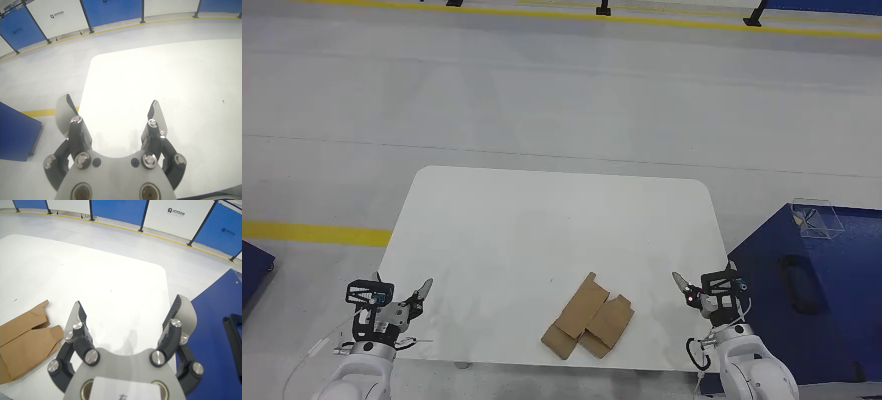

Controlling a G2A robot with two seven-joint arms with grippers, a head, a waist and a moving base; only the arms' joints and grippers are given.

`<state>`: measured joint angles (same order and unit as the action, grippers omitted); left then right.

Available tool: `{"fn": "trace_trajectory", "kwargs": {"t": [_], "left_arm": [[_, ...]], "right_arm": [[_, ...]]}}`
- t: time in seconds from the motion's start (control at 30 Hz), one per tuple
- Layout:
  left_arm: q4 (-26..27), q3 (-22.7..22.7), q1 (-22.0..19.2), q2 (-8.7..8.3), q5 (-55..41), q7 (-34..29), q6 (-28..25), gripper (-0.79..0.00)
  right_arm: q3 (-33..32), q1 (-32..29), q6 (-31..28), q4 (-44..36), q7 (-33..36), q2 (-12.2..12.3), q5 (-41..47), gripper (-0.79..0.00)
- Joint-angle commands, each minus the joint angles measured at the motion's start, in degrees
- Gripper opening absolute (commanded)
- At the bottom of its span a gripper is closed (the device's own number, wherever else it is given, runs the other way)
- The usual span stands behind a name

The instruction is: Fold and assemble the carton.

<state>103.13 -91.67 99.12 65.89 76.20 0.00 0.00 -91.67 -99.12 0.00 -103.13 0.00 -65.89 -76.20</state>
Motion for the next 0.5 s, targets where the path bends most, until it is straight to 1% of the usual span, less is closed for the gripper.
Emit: {"fn": "trace_trajectory", "kwargs": {"t": [0.0,0.17,0.2,0.23,0.27,0.3,0.4,0.47], "left_arm": [[0.0,0.0,0.0,0.0,0.0,0.0,0.0,-0.138],[0.0,0.0,0.0,0.0,0.0,0.0,0.0,-0.138],[0.0,0.0,0.0,0.0,0.0,0.0,0.0,0.0],[0.0,0.0,0.0,0.0,0.0,0.0,0.0,0.0],[0.0,0.0,0.0,0.0,0.0,0.0,0.0,0.0],[0.0,0.0,0.0,0.0,0.0,0.0,0.0,0.0],[0.0,0.0,0.0,0.0,0.0,0.0,0.0,0.0],[0.0,0.0,0.0,0.0,0.0,0.0,0.0,0.0]], "right_arm": [[0.0,0.0,0.0,0.0,0.0,0.0,0.0,-0.001],[0.0,0.0,0.0,0.0,0.0,0.0,0.0,-0.001],[0.2,-0.1,-0.6,0.2,0.6,0.0,0.5,0.0],[0.3,-0.1,-1.4,0.4,1.2,0.0,1.2,0.0],[-0.3,0.3,-4.7,0.2,3.3,0.1,5.1,0.0],[-1.5,0.4,-9.2,0.3,6.0,0.2,9.8,0.0],[-5.9,-0.8,-24.7,0.9,14.7,1.1,22.9,0.0],[-8.5,-2.6,-35.9,2.0,21.5,1.8,35.9,0.0]]}}
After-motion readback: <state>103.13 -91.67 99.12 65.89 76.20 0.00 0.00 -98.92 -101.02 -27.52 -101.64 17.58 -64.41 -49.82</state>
